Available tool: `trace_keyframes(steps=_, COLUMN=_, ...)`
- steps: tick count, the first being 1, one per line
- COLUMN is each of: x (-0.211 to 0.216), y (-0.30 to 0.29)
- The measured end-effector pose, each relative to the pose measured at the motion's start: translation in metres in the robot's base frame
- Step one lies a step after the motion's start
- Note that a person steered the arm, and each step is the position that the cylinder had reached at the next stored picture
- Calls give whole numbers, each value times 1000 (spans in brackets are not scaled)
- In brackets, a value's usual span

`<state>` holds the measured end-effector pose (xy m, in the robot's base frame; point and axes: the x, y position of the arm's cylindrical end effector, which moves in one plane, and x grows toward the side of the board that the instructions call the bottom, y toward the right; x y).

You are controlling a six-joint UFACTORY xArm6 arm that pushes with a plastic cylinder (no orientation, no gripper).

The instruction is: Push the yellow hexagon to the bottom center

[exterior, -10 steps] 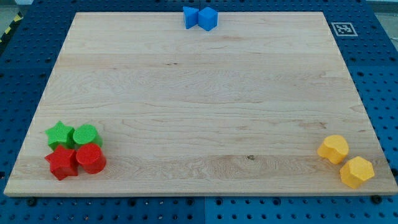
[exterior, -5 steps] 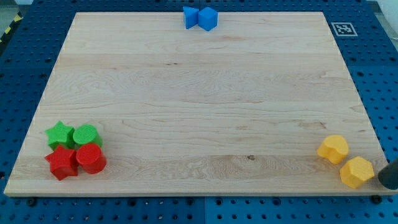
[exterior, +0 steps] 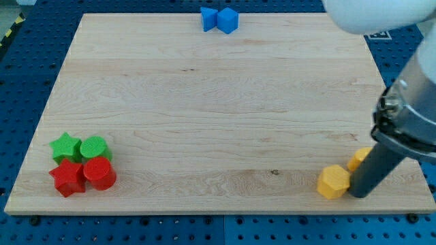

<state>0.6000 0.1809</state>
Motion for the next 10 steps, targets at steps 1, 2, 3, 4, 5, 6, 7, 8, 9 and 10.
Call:
trace_keyframes(steps=1, x=-6, y=-27)
trace_keyframes(steps=2, x=-18, y=-43)
trace_keyframes(steps=3, x=-26, y=-57)
trace_keyframes(steps=4, x=-31, y=-78)
trace_keyframes(steps=5, x=-32, y=-102)
trace_keyframes(steps=6, x=-32, y=-126)
trace_keyframes(steps=7, x=-30, y=-145)
trace_keyframes(steps=8, x=-29, y=-147)
trace_keyframes(steps=9, x=-18, y=-128)
trace_keyframes(steps=10, x=-17, y=-128)
